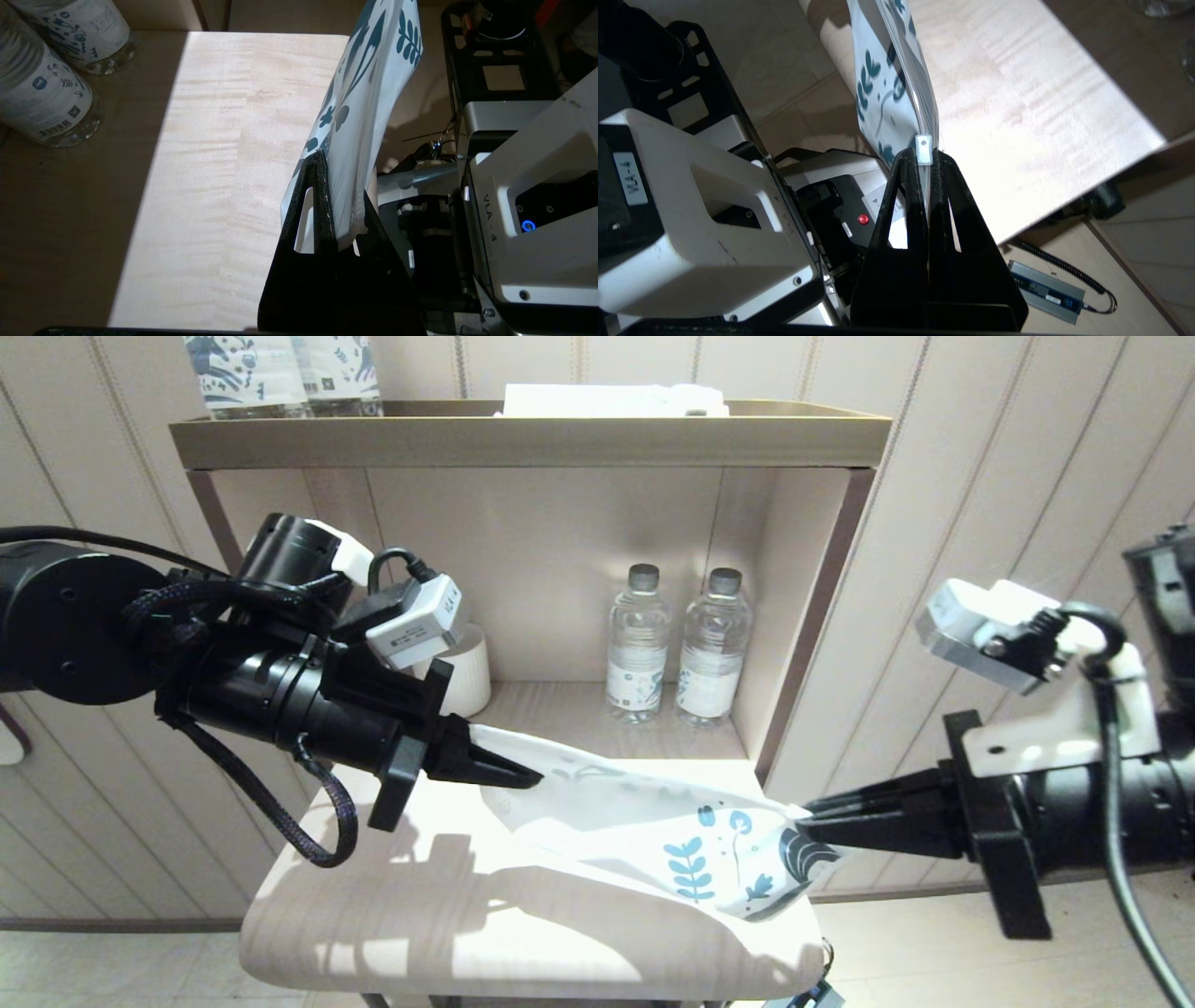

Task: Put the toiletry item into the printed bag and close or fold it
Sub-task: Close the strorage bag and place it on the desk

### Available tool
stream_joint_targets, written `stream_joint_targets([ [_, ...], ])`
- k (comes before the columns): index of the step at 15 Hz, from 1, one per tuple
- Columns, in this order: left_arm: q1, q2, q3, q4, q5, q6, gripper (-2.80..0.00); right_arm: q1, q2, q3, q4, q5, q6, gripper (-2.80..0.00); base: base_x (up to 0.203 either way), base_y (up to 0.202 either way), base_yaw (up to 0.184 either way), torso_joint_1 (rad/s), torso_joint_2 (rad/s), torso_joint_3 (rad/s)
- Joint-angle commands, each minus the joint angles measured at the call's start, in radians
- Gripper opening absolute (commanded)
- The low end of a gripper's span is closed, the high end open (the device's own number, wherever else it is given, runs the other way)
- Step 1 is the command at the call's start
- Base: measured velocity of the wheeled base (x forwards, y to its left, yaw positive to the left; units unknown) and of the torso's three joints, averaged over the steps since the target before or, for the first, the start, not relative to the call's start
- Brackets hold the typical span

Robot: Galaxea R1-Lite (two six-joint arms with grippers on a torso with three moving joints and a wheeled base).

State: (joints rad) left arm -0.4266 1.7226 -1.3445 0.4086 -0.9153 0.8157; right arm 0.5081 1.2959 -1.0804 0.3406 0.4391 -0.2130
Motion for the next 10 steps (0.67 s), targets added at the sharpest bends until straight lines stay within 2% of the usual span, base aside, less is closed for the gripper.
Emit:
stream_joint_targets([
  [1, 0.000, 0.003, 0.001, 0.003, -0.005, 0.004, -2.80, -0.042, -0.120, 0.084, 0.003, 0.002, -0.002, -2.80, 0.000, 0.000, 0.000, 0.000, 0.00, 0.000],
  [10, 0.000, 0.011, 0.001, 0.001, -0.005, 0.006, -2.80, -0.040, -0.073, 0.107, -0.035, 0.007, 0.000, -2.80, 0.000, 0.000, 0.000, 0.000, 0.00, 0.000],
])
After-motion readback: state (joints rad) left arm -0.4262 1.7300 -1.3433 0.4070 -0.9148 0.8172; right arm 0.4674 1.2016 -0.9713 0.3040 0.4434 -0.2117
